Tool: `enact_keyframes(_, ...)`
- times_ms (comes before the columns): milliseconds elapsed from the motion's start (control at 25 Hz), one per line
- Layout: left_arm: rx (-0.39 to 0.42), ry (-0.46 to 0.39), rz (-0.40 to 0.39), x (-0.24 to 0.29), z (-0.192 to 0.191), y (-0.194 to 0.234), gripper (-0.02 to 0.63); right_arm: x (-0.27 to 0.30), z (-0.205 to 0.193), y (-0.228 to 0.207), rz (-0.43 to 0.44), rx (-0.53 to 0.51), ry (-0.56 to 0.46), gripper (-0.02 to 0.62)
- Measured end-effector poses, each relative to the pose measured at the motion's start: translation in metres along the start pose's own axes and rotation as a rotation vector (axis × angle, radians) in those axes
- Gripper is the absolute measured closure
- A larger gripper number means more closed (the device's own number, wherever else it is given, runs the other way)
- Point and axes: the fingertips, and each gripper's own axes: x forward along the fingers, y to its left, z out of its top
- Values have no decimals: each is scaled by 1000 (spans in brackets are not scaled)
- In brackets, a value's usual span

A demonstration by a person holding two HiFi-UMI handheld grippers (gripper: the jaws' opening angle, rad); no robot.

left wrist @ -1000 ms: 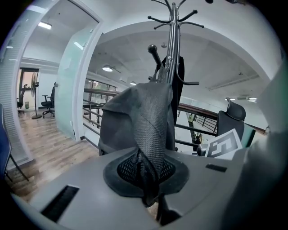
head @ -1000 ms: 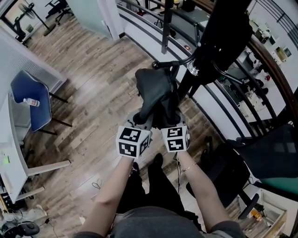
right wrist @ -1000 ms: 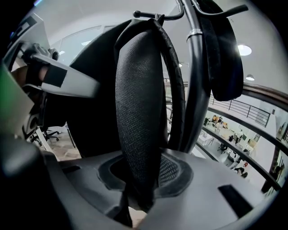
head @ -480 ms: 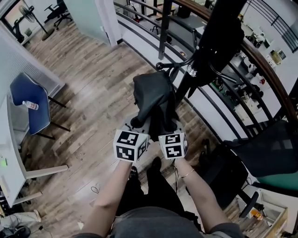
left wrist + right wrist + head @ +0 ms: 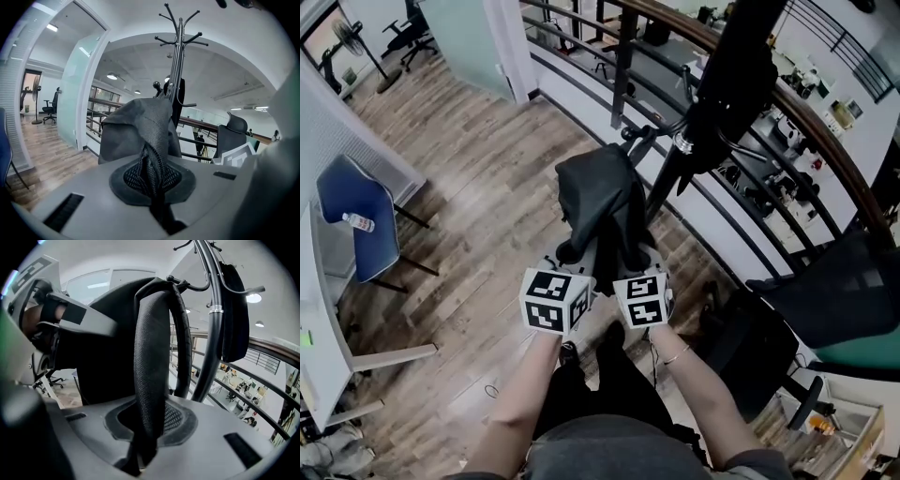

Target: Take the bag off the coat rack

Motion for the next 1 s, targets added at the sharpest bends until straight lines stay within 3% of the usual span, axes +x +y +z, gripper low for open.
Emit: enact_keyframes(1000, 85, -75, -48, -57, 40, 3, 580, -37, 43, 49, -44, 8, -73, 538)
